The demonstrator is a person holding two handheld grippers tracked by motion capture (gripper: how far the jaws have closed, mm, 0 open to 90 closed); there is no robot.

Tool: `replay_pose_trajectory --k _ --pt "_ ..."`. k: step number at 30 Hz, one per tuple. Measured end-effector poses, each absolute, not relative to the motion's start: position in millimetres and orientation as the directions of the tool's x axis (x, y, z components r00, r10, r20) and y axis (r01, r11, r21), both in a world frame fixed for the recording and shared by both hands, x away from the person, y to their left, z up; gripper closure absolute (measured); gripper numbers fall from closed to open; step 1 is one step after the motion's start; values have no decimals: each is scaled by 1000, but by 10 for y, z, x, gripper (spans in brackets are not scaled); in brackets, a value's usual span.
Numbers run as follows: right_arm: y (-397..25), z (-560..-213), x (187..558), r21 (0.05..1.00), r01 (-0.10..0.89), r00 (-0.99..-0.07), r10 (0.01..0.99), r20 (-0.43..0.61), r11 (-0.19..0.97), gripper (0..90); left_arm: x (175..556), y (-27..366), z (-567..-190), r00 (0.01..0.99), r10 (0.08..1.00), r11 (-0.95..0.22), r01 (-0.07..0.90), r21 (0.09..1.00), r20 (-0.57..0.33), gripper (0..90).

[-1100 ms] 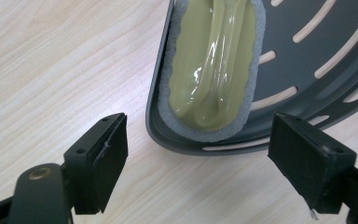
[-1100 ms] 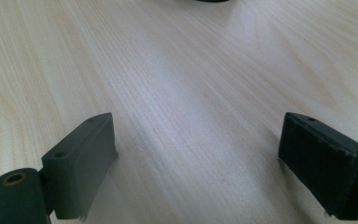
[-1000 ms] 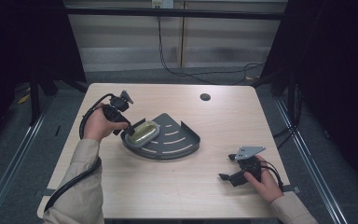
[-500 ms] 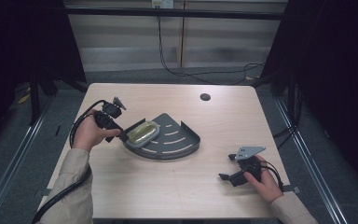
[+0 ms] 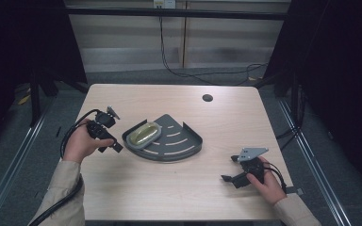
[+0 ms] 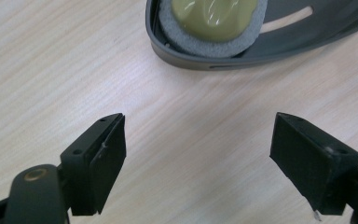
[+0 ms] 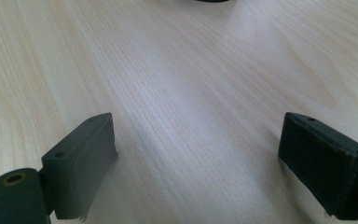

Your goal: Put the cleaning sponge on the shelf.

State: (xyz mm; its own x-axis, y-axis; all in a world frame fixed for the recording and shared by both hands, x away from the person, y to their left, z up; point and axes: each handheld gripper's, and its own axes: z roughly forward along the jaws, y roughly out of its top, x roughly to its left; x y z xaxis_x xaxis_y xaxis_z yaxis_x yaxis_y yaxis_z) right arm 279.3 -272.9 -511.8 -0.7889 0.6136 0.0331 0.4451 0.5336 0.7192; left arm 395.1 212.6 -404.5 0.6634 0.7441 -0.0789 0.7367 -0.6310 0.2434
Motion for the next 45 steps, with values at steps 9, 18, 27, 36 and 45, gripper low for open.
replay_pose_trajectory --k 9,18,27,36,45 --pt "-2729 -5117 2793 719 445 -789 613 33 534 105 3829 2263 -4139 651 754 -619 748 240 -85 181" --pt "-2729 -5118 2793 719 445 -789 613 33 534 105 3741 2387 -4271 641 761 -605 757 246 -102 181" --pt "-2729 -5118 2794 720 444 -789 613 32 534 105 3652 2546 -4389 626 771 -589 771 243 -117 180" --pt "-2729 -5118 2793 719 445 -789 614 32 534 105 3562 2671 -4462 614 780 -572 779 257 -123 165" --pt "-2729 -5118 2793 719 444 -789 613 32 534 105 3479 2732 -4549 609 784 -561 778 282 -119 164"
